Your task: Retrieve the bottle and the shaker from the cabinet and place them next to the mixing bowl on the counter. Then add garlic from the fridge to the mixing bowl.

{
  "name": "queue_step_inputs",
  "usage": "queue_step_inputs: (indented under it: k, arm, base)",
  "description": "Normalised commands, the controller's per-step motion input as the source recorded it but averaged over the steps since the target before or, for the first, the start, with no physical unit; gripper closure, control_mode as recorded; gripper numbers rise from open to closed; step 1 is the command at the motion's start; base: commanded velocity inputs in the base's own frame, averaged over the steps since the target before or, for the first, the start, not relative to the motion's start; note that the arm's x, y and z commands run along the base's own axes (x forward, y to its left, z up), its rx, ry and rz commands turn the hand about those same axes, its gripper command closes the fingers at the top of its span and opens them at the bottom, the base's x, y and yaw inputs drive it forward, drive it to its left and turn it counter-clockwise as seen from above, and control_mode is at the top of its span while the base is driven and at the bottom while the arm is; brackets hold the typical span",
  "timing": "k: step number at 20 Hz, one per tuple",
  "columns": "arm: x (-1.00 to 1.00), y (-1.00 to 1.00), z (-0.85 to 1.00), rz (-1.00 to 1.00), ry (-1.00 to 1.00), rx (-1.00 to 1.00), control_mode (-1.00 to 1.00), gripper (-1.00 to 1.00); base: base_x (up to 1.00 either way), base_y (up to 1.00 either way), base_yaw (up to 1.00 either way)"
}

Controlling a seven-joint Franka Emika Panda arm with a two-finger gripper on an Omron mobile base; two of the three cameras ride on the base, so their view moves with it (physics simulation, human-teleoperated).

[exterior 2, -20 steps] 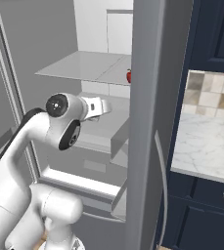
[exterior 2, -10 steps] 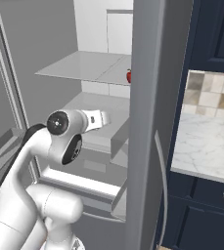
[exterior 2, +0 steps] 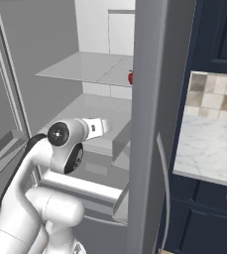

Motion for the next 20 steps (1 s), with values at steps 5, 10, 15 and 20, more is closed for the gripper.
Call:
queue_step_inputs:
  k: [5,10,15,20]
  arm:
    - [0.00,0.00,0.00,0.00,0.00,0.00,1.00,1.00]
    - [0.00,0.00,0.00,0.00,0.00,0.00,1.00,1.00]
    - [0.00,0.00,0.00,0.00,0.00,0.00,1.00,1.00]
    - [0.00,0.00,0.00,0.00,0.00,0.00,1.00,1.00]
  base:
    - [-0.26,0.07,0.00]
    - [-0.49,0.00,0.00]
    - [-0.55,0.00,0.00]
    - [-0.57,0.02,0.00]
